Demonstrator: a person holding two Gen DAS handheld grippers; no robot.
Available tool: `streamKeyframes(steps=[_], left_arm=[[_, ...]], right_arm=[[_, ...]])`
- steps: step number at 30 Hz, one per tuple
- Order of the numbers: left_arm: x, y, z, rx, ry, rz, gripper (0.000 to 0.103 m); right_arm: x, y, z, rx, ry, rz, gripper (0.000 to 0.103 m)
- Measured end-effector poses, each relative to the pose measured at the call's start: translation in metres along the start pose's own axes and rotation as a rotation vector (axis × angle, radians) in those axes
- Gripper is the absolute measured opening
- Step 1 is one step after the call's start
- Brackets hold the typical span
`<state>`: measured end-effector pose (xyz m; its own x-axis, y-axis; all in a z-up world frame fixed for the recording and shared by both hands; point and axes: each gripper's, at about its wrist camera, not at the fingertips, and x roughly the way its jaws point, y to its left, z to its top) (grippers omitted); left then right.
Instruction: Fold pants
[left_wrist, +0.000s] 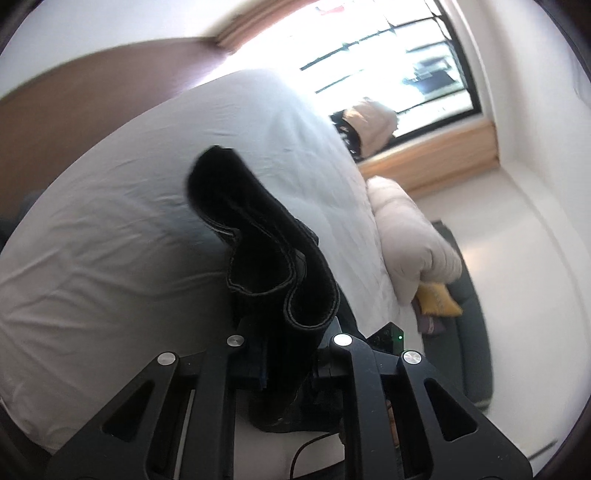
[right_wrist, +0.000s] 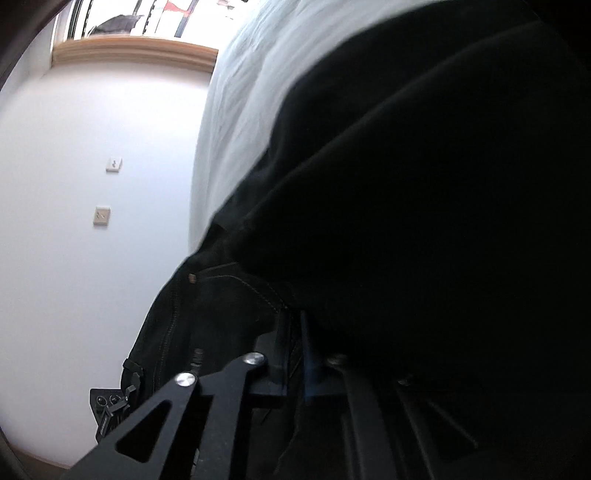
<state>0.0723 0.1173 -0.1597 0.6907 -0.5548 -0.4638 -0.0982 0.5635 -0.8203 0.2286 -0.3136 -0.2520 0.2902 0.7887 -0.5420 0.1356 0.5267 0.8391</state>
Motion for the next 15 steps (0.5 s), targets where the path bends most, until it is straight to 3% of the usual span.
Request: streamKeyframes(steps=[1,2,3,9,13,15], left_arm=[[0.003,-0.016,0.0,0.044,0.006,-0.002,0.013],[0.007,-0.031,-0.001,0.079,0.013,-0.004,0.013],[0.014,-0.047,-0.002,0.118,0.02,-0.006,0.013],[0.09,-0.164,-0.027,0.366,0.144,-0.047,0.013],[0.161,-0.234,-0.085,0.567,0.311,-0.091,0.013],[0.2,-0.241,-0.12,0.589,0.418,-0.087,0.013]], right_arm=[[-0.011,0.001,-0.002,0.016,-0.026,0.062,0.051],[-0.02,0.002,-0.003,0.021,-0.05,0.096,0.074],[-0.04,0.004,-0.004,0.021,-0.102,0.129,0.088],[-0.116,-0.025,0.005,0.061,-0.181,0.204,0.091],[-0.161,-0.057,-0.002,0.094,-0.227,0.262,0.091],[-0.176,-0.075,-0.006,0.111,-0.233,0.301,0.091]])
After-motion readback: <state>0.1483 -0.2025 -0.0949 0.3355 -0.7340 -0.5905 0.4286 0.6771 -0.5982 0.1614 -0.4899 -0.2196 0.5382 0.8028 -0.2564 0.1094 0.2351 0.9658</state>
